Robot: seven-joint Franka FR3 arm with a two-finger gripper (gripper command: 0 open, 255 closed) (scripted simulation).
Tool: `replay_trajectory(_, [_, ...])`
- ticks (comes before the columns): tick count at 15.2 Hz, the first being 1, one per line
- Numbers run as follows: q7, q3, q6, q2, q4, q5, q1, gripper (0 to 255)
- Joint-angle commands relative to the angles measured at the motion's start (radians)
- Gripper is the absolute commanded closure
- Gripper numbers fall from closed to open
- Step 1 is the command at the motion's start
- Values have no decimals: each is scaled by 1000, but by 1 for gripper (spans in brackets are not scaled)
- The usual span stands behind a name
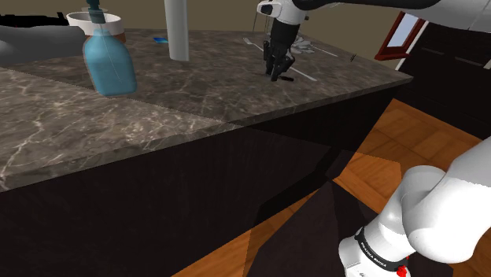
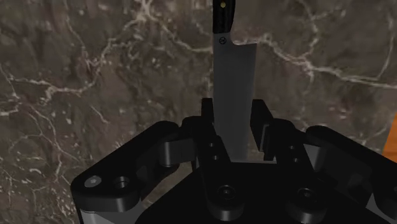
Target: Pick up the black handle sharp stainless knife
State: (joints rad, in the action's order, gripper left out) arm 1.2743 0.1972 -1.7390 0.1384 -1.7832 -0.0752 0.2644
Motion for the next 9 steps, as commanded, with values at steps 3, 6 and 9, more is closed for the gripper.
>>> replay_trajectory(3, [6, 1, 56, -12, 68, 3, 0, 255])
replay_trajectory(6, [9, 1, 99, -23, 121, 5, 0, 255])
replay_trajectory(9, [12, 2, 130, -32, 161, 7, 0, 255])
